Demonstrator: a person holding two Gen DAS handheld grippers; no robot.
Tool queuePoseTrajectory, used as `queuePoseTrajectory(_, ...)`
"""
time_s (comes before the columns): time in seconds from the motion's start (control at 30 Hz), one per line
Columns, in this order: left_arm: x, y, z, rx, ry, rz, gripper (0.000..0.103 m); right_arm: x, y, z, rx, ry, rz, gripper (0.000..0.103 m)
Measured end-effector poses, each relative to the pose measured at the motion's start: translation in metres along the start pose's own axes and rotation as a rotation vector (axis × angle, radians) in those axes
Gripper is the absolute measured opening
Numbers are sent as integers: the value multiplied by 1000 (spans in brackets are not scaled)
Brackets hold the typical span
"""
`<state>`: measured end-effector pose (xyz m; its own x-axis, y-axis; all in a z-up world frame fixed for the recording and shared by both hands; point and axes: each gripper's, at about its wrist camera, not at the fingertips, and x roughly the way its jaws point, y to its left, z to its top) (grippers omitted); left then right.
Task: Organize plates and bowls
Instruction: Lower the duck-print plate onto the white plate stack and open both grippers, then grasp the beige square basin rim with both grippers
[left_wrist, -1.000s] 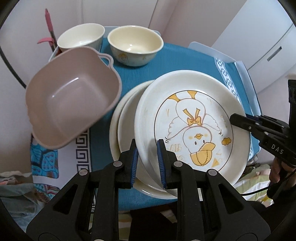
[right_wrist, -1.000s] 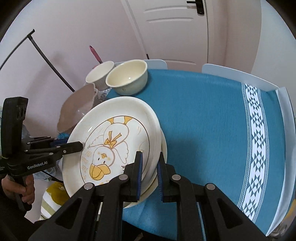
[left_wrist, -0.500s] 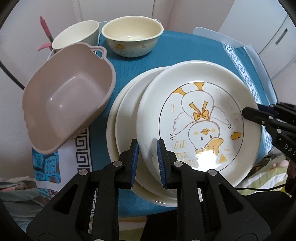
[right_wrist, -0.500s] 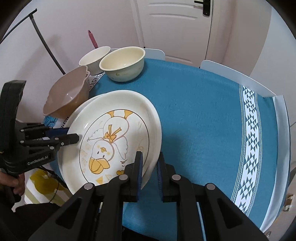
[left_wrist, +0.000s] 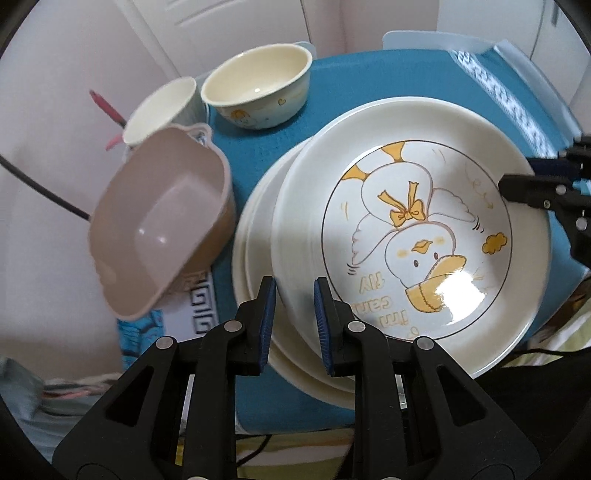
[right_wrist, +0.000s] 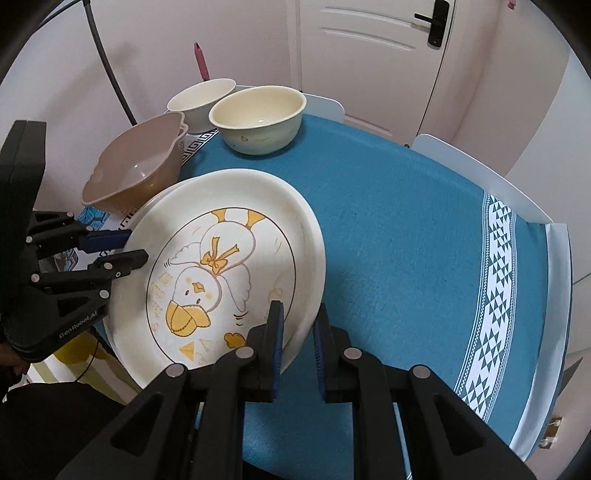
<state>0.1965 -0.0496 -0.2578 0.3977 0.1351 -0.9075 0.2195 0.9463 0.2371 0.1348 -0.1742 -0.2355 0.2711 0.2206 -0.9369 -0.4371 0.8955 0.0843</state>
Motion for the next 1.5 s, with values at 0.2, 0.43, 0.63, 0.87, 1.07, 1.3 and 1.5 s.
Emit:
queuePoseTrajectory(0.2, -3, -2, -1, 22, 5, 49, 19, 7, 1, 3, -7, 12, 2, 14)
queuePoseTrajectory(0.43, -2, -1, -2, 7, 10, 65, 19, 16, 4, 3, -12, 33, 6, 14)
queuePoseTrajectory(0.63, -4, 5, -5, -20, 11, 63, 18, 18, 7, 5, -28, 29, -1, 14)
queuePoseTrajectory(0.87, -7, 8, -2, -39, 9, 49, 18, 18, 5, 5, -28, 27, 11, 14)
queuePoseTrajectory(1.07, -29, 19, 8, -82, -44, 50, 37, 3, -11, 9, 35, -14, 93, 14)
queuePoseTrajectory(1.3, -68, 51, 16, -221, -159, 42, 103, -15, -28, 18, 126, -78, 232, 95)
queuePoseTrajectory(1.5, -93, 107, 0, -448, -193, 28, 103, -33, -13, 48, 14, -114, 231, 103)
